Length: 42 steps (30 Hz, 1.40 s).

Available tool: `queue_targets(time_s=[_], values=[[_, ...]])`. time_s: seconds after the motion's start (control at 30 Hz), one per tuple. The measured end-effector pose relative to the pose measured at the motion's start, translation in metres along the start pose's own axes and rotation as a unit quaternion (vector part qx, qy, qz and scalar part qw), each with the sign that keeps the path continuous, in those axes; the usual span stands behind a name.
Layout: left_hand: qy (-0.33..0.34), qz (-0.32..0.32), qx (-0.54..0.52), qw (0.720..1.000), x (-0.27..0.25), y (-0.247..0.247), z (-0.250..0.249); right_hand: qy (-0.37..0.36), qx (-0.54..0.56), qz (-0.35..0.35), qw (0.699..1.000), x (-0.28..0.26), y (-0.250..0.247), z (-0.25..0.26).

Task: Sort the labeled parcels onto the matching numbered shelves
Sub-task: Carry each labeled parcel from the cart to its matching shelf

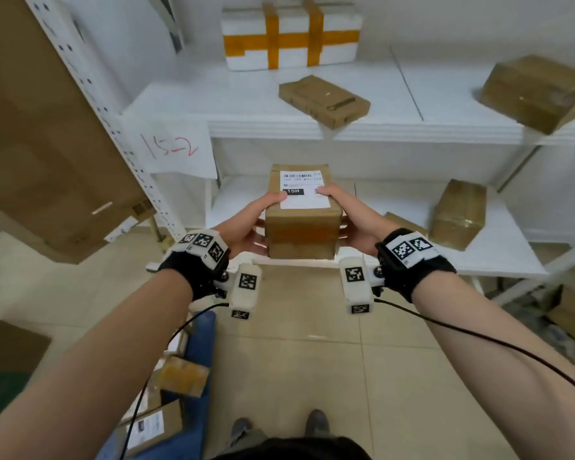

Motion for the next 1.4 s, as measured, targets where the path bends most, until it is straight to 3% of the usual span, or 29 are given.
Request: queue_targets(time_s=[0.2,0.43,1.07,1.17,1.3,1.4], values=[[0.014,0.053,0.012,0.998,-0.003,0.004,-0.029,0.009,0.024,-0.037,0.999,-0.009,-0.015,0.017],[0.046,0.038,0.028,0.998,0.000,0.016,-0.058,0.015,0.037,-0.071,0.997,-0.009,-0.022,0.037],[0.029,0.031,0.026,0.999,0.021,0.024,-0.109,-0.020,0.120,-0.042,0.992,0.010,-0.048,0.063],[0.075,0.009,0.114,0.991,0.022,0.026,-0.121,-0.022,0.161,-0.017,0.987,0.016,-0.052,0.059],[0.182,-0.008,0.136,0.974,0.027,0.028,-0.125,-0.095,0.171,-0.047,0.980,0.009,-0.060,0.062],[0.325,-0.063,0.221,0.917,0.025,0.032,-0.123,-0.133,0.239,-0.014,0.962,0.004,-0.063,0.063]])
Point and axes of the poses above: each hand's wrist, its own x-axis towards the middle knuckle, its own y-axis out of the palm, z = x × y, the point moved 2 cm from there along x, towards the middle knuckle, and after that the axes turned 11 degrees about -z, right-handed, at the moved point
